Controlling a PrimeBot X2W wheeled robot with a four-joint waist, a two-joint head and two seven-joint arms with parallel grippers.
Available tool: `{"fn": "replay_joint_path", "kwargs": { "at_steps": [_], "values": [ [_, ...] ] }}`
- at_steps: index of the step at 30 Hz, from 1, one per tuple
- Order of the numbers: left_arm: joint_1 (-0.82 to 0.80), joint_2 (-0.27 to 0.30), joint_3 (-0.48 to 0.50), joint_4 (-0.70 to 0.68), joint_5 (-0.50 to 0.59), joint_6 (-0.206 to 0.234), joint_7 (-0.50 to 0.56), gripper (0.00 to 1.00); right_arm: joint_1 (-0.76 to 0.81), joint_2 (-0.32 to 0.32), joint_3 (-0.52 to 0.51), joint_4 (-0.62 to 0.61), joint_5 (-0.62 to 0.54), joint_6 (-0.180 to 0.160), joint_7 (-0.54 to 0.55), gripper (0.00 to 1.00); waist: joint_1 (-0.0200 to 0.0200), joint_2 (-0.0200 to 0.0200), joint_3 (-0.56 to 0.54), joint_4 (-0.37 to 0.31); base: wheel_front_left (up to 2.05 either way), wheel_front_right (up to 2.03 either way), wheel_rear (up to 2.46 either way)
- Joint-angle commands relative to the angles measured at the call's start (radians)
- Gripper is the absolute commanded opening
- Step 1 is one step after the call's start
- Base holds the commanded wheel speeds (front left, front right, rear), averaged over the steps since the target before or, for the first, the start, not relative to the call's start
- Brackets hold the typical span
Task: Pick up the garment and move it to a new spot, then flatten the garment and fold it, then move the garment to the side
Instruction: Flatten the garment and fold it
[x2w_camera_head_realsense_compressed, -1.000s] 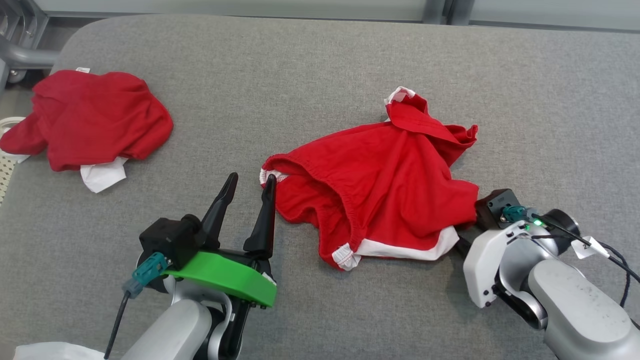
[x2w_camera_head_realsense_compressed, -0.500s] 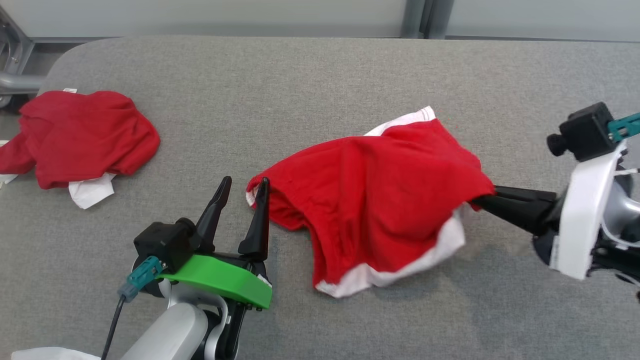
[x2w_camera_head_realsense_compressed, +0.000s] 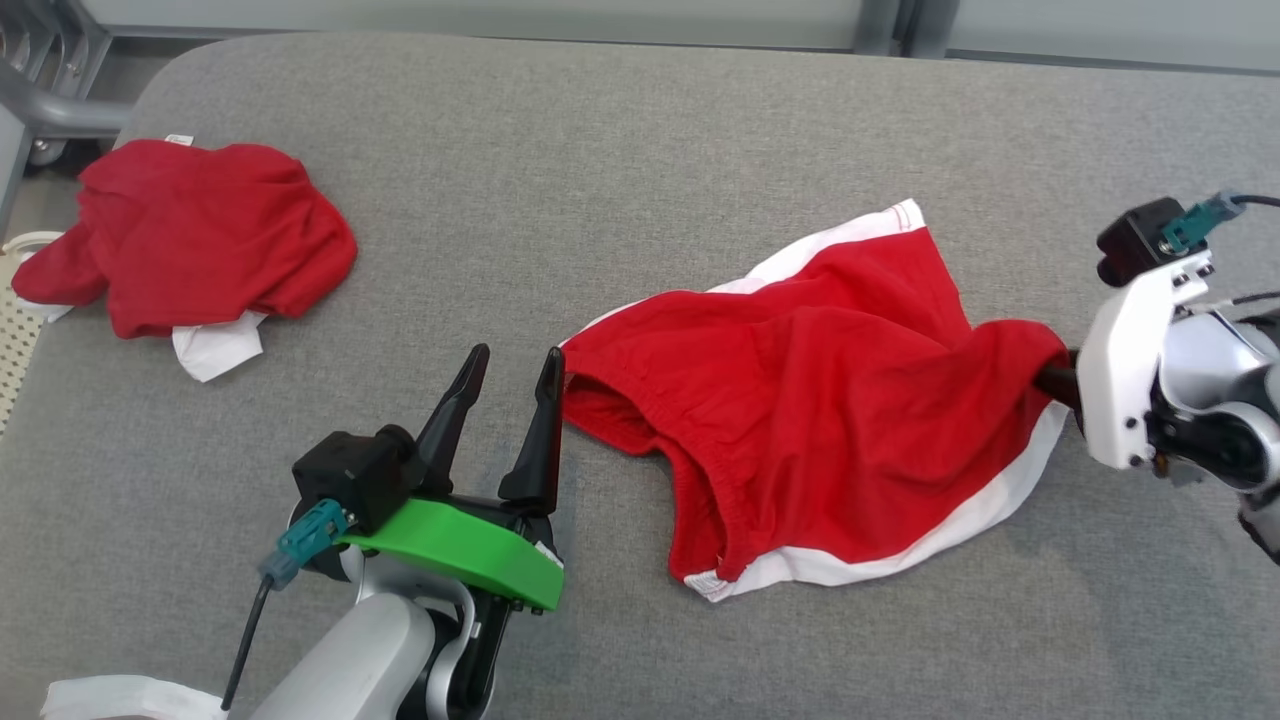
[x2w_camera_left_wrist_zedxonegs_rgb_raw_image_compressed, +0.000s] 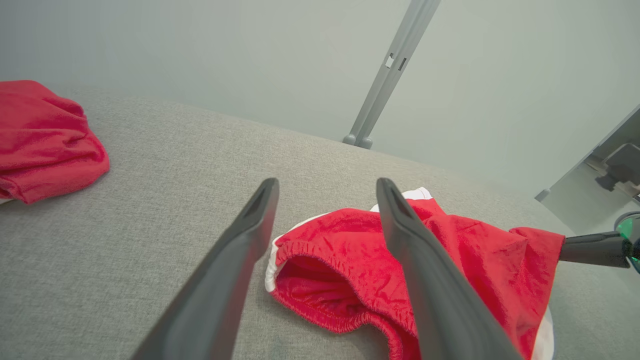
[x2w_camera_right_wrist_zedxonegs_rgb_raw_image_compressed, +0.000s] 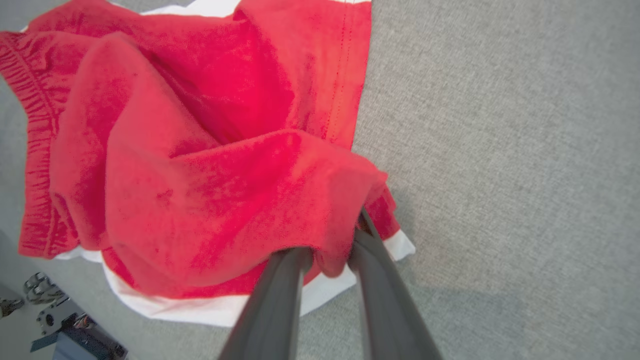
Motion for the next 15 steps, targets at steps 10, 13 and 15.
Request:
{"fn": "replay_joint_path", "kwargs": {
  "at_steps": [10,13,15],
  "values": [
    [0.029,0.014,0.001,-0.017,-0.005,0.003,-0.003,1.0,0.007,-0.023,0.03,-0.064,-0.233,0.0,-0.286,1.0,0.0,-0.0001,-0.011,-0.03,0.0,0.0,0.0],
    [0.052,0.019,-0.003,-0.041,0.008,0.014,-0.006,1.0,0.085,-0.047,-0.023,-0.133,-0.243,0.0,-0.373,1.0,0.0,-0.0001,-0.016,-0.055,0.0,0.0,0.0],
    [0.07,0.02,-0.013,-0.053,0.016,0.019,-0.007,1.0,0.142,-0.056,-0.057,-0.174,-0.261,0.0,-0.424,1.0,0.0,-0.0001,-0.01,-0.074,0.0,0.0,0.0]
  ]
}}
